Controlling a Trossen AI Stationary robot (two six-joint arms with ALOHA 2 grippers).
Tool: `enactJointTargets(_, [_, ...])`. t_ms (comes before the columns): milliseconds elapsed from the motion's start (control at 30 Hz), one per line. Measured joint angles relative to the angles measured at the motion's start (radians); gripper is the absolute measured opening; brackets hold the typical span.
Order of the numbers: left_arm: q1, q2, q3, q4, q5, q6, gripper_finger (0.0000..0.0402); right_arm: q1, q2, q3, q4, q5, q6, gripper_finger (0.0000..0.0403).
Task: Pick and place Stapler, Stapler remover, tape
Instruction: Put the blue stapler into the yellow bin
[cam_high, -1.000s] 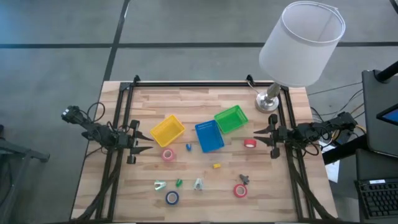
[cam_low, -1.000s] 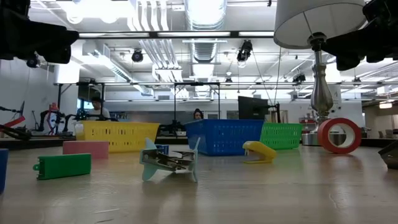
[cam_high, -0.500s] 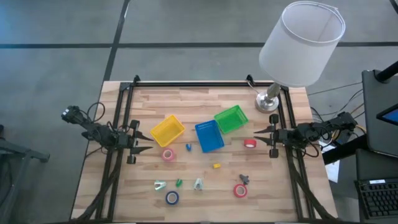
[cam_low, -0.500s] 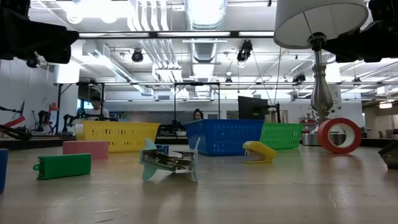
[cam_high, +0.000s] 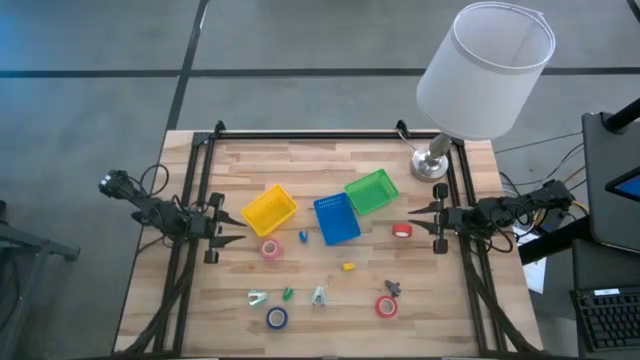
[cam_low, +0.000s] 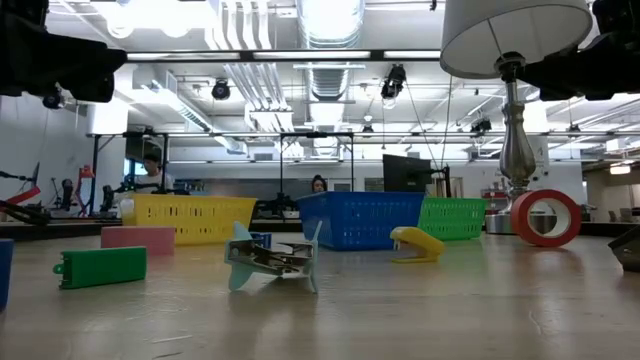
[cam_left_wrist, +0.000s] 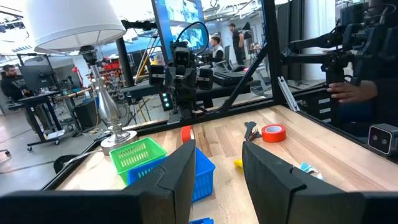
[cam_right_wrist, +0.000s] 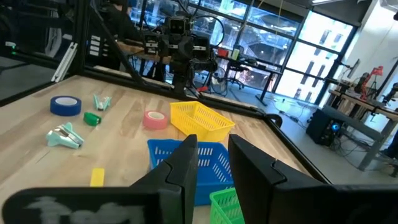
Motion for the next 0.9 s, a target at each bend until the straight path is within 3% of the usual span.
enactJointTargets(467, [0.000,0.000,0.000,0.000,0.000,0.000,0.0136,0.000,0.000,0.000,0.000,0.000,-0.001,0.0068])
enactJointTargets(900, [0.000,0.000,0.000,0.000,0.000,0.000,0.0136,0.000,0.000,0.000,0.000,0.000,0.000,0.0086])
